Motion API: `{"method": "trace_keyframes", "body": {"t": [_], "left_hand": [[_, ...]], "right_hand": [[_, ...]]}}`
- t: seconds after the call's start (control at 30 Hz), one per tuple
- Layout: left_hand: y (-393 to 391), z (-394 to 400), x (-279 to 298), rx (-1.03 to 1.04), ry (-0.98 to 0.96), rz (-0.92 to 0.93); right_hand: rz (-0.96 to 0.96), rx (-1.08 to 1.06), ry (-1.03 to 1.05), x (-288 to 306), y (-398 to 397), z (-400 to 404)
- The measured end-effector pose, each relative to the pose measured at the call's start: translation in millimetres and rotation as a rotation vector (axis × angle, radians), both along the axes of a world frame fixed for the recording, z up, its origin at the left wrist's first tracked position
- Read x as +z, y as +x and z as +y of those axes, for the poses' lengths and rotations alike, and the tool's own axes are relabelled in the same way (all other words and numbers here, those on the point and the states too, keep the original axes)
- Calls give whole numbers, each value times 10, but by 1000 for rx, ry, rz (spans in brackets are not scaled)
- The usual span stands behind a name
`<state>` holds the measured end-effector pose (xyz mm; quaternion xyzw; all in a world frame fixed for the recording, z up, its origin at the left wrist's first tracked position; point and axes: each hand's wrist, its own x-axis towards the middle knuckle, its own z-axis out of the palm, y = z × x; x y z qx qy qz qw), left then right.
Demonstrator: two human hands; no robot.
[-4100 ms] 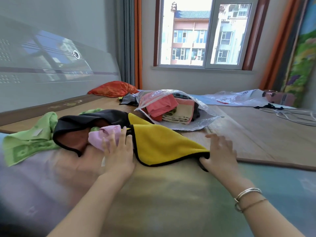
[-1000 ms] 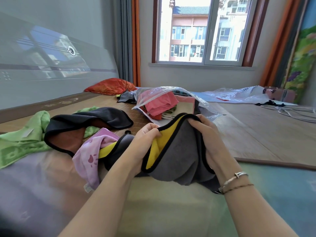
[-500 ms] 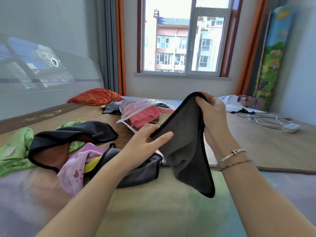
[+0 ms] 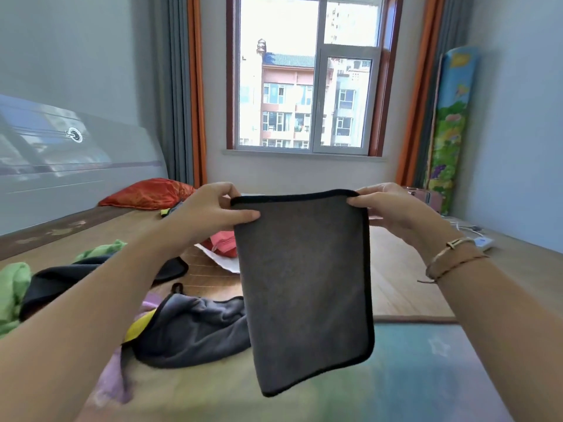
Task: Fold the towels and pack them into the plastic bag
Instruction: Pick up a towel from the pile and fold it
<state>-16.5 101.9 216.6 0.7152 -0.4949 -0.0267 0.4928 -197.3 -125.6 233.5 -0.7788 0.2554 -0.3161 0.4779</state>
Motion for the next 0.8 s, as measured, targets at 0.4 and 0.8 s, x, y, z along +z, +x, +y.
{"method": "trace_keyframes", "body": {"t": [0.4,0.8], "left_hand": [[543,-627,-416,246,136,-117],[302,-320,-1166,-284,342,469]], "right_hand": [[114,77,301,-448,577,-371],[85,77,330,-1485,204,-421]]}}
